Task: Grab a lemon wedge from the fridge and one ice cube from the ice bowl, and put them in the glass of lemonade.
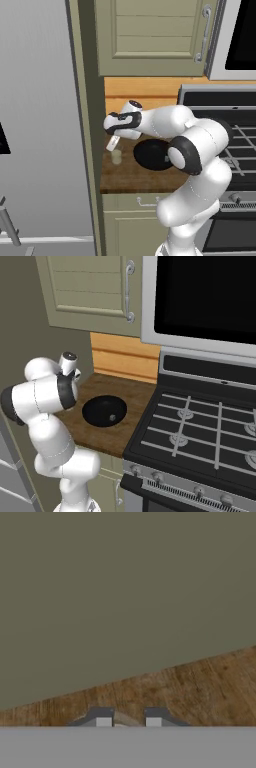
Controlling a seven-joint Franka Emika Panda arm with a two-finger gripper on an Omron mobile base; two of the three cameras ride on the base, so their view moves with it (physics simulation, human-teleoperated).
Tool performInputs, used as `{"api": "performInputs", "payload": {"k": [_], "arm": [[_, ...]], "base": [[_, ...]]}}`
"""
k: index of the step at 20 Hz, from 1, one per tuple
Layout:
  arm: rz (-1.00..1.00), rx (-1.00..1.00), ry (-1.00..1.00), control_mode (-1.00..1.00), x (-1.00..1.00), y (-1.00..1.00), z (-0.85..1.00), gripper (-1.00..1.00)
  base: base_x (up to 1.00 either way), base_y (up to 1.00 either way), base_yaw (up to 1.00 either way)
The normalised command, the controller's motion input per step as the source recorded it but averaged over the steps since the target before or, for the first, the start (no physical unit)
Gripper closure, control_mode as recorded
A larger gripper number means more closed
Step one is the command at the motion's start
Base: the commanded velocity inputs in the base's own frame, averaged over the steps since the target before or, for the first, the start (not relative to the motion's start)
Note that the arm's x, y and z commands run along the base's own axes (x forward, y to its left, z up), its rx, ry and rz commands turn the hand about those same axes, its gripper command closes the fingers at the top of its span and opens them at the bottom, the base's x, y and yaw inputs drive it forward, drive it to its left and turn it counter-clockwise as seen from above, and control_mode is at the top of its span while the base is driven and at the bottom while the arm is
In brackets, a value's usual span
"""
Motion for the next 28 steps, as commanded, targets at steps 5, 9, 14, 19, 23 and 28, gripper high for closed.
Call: {"api": "performInputs", "payload": {"k": [5,9,14,19,23,28], "arm": [[0.0,0.0,-0.01,-1.0,0.0,0.0,0.18,1.0],[0.0,0.0,0.0,-1.0,0.0,0.0,0.29,1.0],[0.0,0.0,0.0,-1.0,-0.2,0.0,0.06,1.0],[0.0,0.0,0.0,-1.0,-0.19,0.0,-0.07,1.0],[0.0,0.0,0.0,-1.0,0.0,0.0,-0.12,1.0],[0.0,0.0,0.0,-1.0,0.0,-0.04,-0.19,1.0]], "base": [[0.0,0.0,0.0],[0.0,0.0,0.0],[0.0,0.0,0.0],[0.0,0.0,0.0],[0.0,0.0,0.0],[0.0,0.0,0.0]]}}
